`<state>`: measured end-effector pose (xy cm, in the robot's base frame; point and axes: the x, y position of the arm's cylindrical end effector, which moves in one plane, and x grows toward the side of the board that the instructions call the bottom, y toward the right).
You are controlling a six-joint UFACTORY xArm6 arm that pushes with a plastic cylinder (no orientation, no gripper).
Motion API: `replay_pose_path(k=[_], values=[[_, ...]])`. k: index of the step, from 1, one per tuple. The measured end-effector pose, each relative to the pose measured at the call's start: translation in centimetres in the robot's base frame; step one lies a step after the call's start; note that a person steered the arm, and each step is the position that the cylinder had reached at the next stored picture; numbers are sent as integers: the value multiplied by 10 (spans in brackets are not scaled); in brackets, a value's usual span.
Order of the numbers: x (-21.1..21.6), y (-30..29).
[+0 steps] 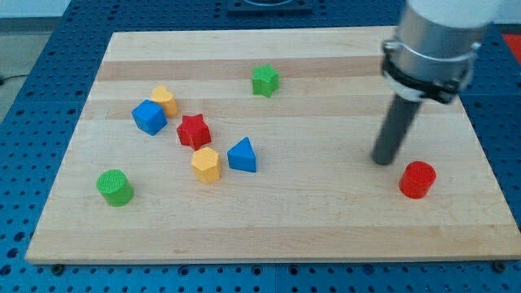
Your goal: Move the blue triangle away from the red star
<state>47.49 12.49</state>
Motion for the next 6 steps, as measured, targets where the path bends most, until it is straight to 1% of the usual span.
replay_pose_path(k=[1, 2, 3, 4, 5, 6], values=[[-54, -65], [-72, -169], [-46, -239], [-3, -213], [23, -153], [27, -123]])
